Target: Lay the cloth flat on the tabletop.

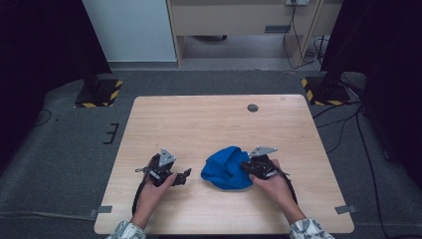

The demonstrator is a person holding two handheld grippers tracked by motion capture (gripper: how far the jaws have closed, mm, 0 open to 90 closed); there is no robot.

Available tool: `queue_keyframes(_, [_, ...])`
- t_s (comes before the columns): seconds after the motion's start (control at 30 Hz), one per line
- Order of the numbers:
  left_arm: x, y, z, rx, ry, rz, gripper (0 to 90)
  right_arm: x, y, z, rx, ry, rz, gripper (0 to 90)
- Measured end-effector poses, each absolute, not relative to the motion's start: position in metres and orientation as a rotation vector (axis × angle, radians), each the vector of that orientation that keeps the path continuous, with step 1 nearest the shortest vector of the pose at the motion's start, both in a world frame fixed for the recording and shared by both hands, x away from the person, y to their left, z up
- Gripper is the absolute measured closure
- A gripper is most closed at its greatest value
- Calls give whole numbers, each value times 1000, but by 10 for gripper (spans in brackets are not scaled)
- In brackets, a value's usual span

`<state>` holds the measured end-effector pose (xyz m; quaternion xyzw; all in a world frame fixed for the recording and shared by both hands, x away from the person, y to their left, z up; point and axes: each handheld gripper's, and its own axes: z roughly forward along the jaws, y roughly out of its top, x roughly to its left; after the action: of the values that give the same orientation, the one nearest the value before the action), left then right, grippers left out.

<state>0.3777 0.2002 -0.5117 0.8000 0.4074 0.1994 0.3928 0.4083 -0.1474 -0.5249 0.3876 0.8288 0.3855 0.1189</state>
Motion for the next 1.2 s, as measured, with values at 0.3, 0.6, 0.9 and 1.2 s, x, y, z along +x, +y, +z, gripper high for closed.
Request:
queue_keyframes(0.3, [378,200,-511,2027,1031,505,98,403,-156,-502,1118,2351,1220,874])
queue_keyframes(0.6, [377,197,-510,2027,1019,504,98,398,-179,-470,1131,2252,1351,875])
queue_keyframes(0.9, [377,185,-507,2009,1002,477,99,417,-155,-494,1115,2336,1242,876])
queue_keyframes(1.2, [374,149,-501,2019,917,455,116,415,-139,-503,1061,2394,1171,872])
